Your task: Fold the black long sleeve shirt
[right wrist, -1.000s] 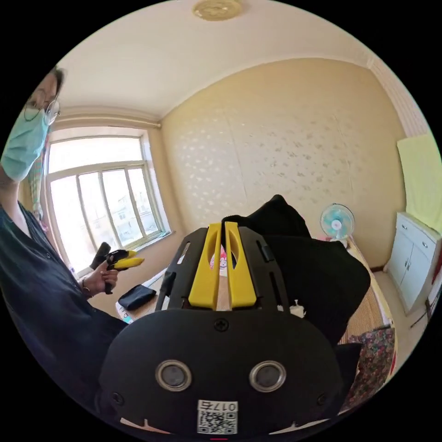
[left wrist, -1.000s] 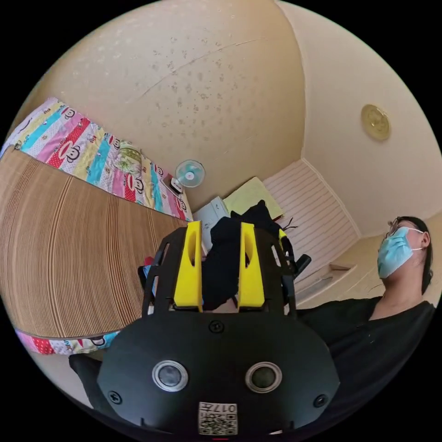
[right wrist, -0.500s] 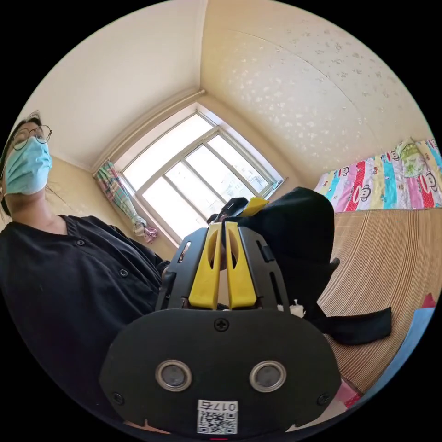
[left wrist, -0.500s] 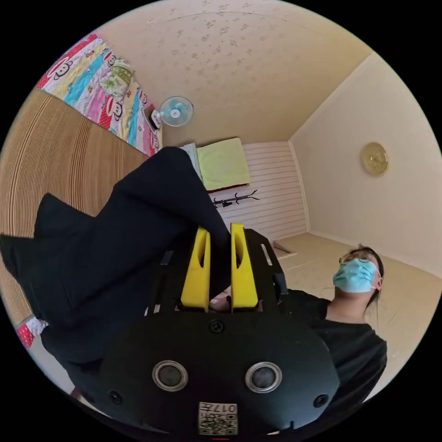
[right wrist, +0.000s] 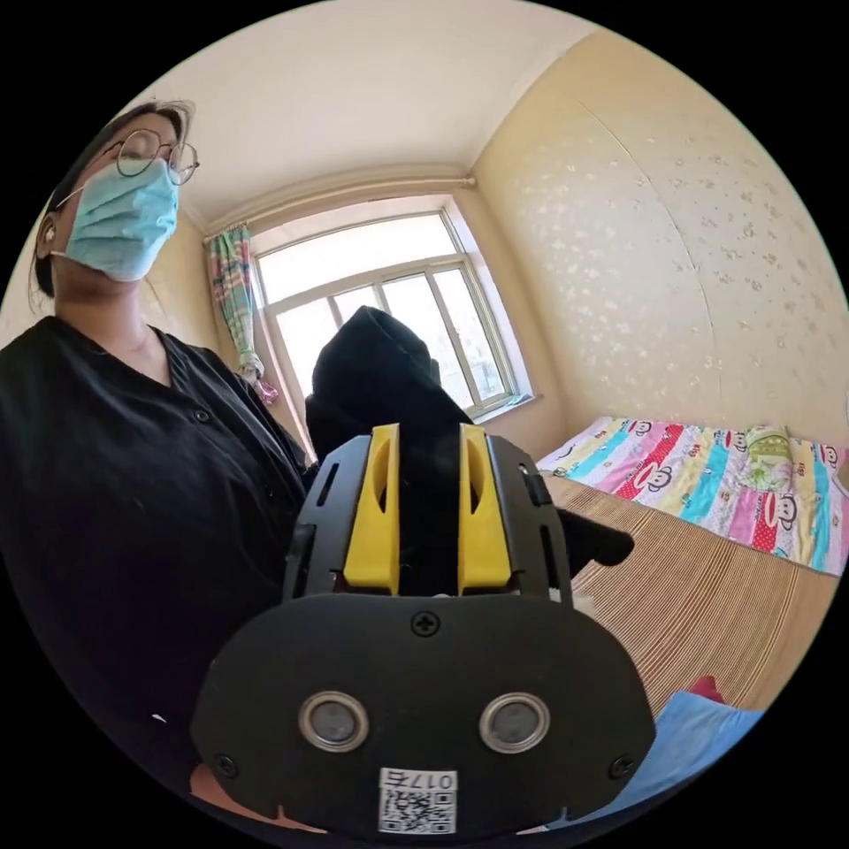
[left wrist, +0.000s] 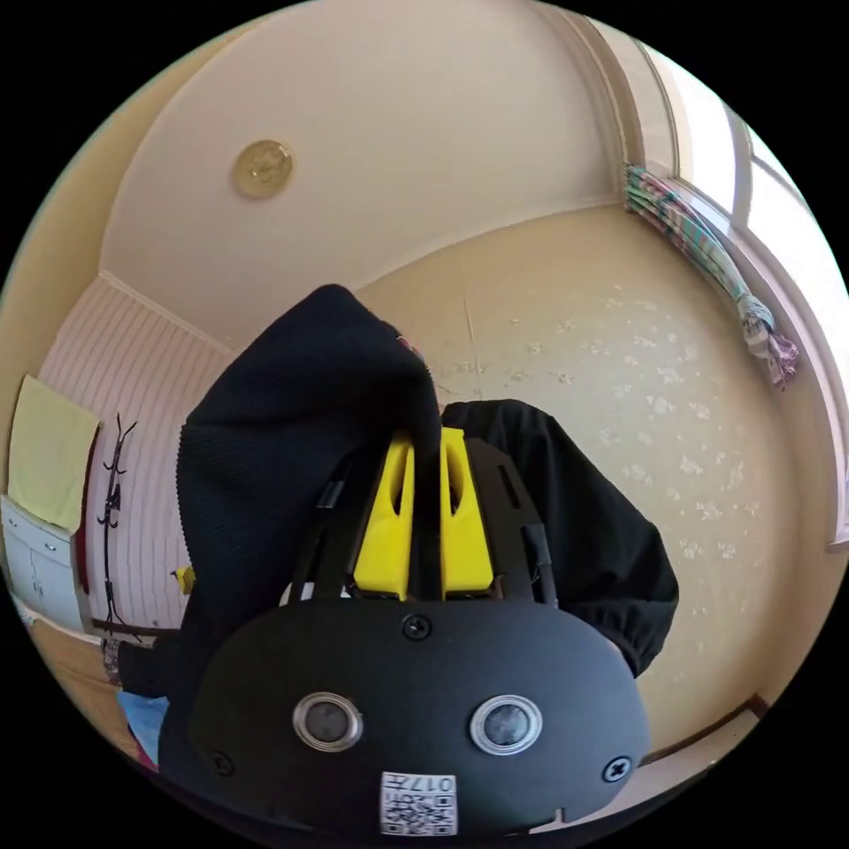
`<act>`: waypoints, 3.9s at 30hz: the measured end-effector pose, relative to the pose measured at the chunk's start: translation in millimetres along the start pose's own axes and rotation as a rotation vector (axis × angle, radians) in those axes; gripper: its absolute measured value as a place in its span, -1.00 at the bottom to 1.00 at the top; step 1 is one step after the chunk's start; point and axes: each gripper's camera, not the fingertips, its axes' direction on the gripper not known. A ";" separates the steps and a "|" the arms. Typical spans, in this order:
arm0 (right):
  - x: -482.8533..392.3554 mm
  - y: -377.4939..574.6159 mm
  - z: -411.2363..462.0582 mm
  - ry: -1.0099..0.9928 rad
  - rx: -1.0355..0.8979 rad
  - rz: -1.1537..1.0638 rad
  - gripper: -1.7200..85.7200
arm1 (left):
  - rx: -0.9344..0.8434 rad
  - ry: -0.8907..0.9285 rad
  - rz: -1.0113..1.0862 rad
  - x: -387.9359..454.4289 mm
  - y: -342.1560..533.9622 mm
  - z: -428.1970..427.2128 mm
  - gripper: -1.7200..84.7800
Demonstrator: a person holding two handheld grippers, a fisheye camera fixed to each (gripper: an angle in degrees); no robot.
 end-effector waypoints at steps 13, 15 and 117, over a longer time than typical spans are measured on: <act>76.3 65.7 91.3 -0.268 -0.176 0.050 -0.69 | -0.240 0.156 -0.407 -94.5 65.5 75.6 -0.84; 70.8 73.4 102.1 -0.258 -0.223 -0.024 -0.77 | -0.323 0.073 -0.441 -92.0 67.6 83.9 -0.84; 62.7 119.2 -187.2 0.526 -0.047 -0.193 -0.88 | -0.175 -1.615 -0.699 58.4 -0.5 222.0 -0.94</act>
